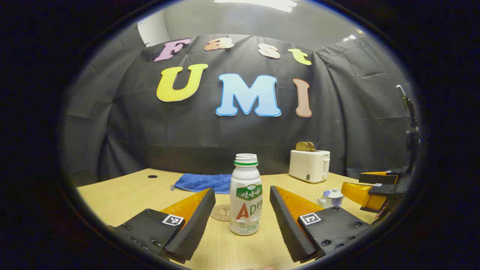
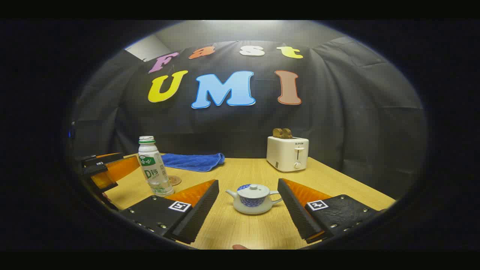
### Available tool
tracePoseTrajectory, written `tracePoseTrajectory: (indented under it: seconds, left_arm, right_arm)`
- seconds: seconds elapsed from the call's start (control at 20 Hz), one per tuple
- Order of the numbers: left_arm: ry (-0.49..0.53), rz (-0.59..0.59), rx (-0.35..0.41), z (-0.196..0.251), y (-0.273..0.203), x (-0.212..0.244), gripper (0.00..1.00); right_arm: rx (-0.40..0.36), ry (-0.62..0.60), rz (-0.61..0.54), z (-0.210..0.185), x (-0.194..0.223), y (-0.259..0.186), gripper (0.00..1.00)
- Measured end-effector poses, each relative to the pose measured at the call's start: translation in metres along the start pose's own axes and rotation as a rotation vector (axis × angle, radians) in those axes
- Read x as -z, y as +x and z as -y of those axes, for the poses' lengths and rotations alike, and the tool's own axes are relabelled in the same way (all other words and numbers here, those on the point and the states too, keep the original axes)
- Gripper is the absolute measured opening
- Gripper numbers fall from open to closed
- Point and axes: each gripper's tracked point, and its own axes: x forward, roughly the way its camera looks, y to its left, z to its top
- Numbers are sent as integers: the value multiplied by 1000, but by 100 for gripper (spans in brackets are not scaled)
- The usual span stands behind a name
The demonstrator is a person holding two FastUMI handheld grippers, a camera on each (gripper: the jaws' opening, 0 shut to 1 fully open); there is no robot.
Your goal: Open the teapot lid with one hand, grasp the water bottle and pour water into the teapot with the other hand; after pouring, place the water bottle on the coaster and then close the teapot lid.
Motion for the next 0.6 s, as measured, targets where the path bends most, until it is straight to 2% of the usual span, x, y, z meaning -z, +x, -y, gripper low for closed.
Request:
tracePoseTrajectory:
  seconds: [0.25,0.4,0.45,0.6]
  left_arm:
    - [-9,4,1,1,0,-1,93]
    - [-4,7,3,2,-1,-1,94]
    - [-1,12,2,1,-2,-3,99]
    - [24,21,-12,-1,-3,-5,99]
  right_arm:
    - [4,-5,7,2,-3,-1,97]
    - [6,-6,8,2,-3,-1,97]
    - [5,-6,8,2,-4,-2,97]
    - [5,-9,11,2,-4,-2,97]
